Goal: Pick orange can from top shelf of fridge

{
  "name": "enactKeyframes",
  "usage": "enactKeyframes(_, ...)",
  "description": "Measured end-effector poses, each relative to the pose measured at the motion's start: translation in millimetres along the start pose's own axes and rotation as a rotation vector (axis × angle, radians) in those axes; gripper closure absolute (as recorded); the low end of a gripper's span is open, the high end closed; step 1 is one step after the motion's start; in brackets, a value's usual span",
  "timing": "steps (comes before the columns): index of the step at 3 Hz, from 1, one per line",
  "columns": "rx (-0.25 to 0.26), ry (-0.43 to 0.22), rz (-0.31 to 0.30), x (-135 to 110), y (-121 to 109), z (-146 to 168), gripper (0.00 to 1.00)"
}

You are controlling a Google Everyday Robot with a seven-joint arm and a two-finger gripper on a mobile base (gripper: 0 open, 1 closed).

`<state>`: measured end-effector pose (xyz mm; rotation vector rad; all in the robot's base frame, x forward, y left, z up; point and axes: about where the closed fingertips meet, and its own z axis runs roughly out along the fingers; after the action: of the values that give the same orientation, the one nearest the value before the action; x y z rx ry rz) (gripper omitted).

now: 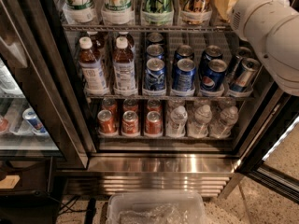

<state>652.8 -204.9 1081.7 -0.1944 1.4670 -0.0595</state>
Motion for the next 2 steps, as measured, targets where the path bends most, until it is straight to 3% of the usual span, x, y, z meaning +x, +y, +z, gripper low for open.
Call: enactKeyframes(2, 0.021, -0.089, 0.072, -44, -10, -33, 1.00)
